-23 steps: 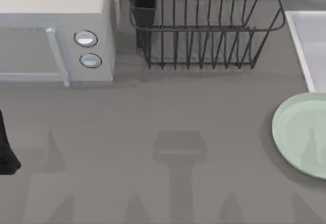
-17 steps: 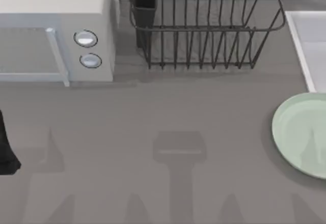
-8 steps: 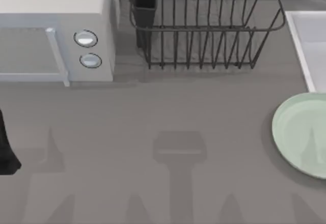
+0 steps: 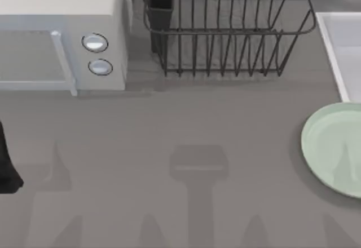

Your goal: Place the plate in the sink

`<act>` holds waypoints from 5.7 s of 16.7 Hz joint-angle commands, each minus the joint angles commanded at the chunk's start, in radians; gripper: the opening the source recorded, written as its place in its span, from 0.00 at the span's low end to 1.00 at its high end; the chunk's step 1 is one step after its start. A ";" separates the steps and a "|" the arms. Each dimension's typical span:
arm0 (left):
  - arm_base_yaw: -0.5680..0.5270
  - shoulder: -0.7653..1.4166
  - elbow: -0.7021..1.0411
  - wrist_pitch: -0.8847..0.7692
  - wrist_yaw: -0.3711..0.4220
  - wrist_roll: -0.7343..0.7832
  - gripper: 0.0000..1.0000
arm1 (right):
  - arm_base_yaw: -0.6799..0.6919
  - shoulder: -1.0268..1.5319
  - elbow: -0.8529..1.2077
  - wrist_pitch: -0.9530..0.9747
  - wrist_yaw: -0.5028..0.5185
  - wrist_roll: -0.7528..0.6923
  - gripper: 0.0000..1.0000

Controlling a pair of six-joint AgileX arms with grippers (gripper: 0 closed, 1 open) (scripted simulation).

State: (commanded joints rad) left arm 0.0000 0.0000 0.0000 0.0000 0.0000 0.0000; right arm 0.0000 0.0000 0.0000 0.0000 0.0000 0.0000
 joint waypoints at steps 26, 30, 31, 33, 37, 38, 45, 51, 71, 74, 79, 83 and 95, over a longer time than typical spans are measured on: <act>0.000 0.000 0.000 0.000 0.000 0.000 1.00 | 0.315 1.835 1.387 -1.078 0.001 0.330 1.00; 0.000 0.000 0.000 0.000 0.000 0.000 1.00 | 0.324 1.887 1.426 -1.110 0.001 0.339 1.00; 0.000 0.000 0.000 0.000 0.000 0.000 1.00 | 0.324 1.887 1.426 -1.110 0.001 0.339 1.00; 0.000 0.000 0.000 0.000 0.000 0.000 1.00 | 0.319 1.885 1.423 -1.107 0.001 0.338 1.00; 0.000 0.000 0.000 0.000 0.000 0.000 1.00 | 0.321 1.919 1.375 -1.035 0.001 0.340 1.00; 0.000 0.000 0.000 0.000 0.000 0.000 1.00 | 0.322 1.935 1.353 -0.993 0.001 0.340 1.00; 0.000 0.000 0.000 0.000 0.000 0.000 1.00 | 0.327 2.040 1.206 -0.736 0.002 0.344 1.00; 0.000 0.000 0.000 0.000 0.000 0.000 1.00 | 0.327 2.041 1.205 -0.735 0.002 0.344 0.85; 0.000 0.000 0.000 0.000 0.000 0.000 1.00 | 0.318 1.979 1.230 -0.733 0.003 0.345 0.00; 0.000 0.000 0.000 0.000 0.000 0.000 1.00 | 0.319 1.985 1.267 -0.769 0.003 0.346 0.00; 0.000 0.000 0.000 0.000 0.000 0.000 1.00 | 0.319 2.009 1.539 -1.039 0.003 0.347 0.00; 0.000 0.000 0.000 0.000 0.000 0.000 1.00 | 0.317 2.015 1.901 -1.395 0.003 0.345 0.00; 0.000 0.000 0.000 0.000 0.000 0.000 1.00 | 0.313 1.991 2.276 -1.768 0.002 0.337 0.00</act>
State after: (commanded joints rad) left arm 0.0000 0.0000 0.0000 0.0000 0.0000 0.0000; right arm 0.3131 1.9908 2.2758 -1.7681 0.0018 0.3365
